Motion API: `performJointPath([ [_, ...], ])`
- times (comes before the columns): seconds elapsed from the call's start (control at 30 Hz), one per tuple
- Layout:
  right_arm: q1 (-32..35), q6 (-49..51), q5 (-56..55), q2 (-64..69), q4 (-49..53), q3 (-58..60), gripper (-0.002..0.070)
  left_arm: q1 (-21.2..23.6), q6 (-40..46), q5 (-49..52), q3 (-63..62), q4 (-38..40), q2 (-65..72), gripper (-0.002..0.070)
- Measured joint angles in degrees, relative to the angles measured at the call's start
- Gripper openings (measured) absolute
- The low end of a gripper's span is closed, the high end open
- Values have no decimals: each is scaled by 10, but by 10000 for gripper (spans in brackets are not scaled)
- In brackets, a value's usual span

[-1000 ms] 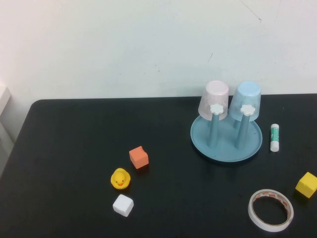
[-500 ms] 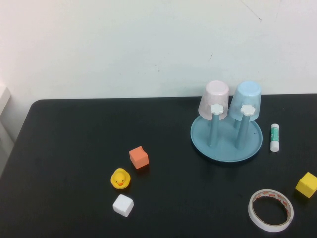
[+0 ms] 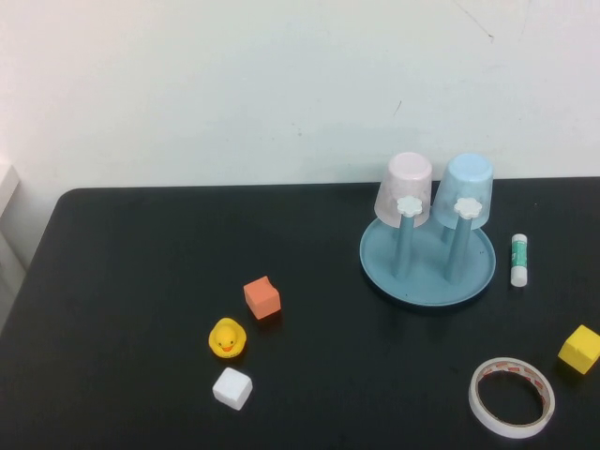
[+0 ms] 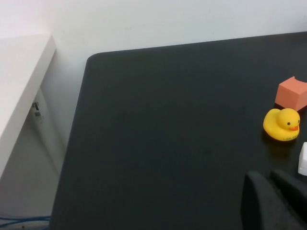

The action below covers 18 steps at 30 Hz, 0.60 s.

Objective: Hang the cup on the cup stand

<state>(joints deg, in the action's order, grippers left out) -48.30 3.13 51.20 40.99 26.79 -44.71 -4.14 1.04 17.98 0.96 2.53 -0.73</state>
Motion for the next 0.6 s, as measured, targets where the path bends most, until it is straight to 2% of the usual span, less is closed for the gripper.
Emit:
performJointPath([
  [0.17,109,-13,-225,-104,-5,88,-1,0,1,0,0,0,0,-1],
  [0.33,217,-10,-383,-212,-19,201,-1,0,1,0,0,0,0,-1],
  [0.43,284,9,-445,-285,-21,259,-1,0,1,0,0,0,0,-1],
  [0.6,382,66,-462,-393,-21,319,-1,0,1,0,0,0,0,-1],
])
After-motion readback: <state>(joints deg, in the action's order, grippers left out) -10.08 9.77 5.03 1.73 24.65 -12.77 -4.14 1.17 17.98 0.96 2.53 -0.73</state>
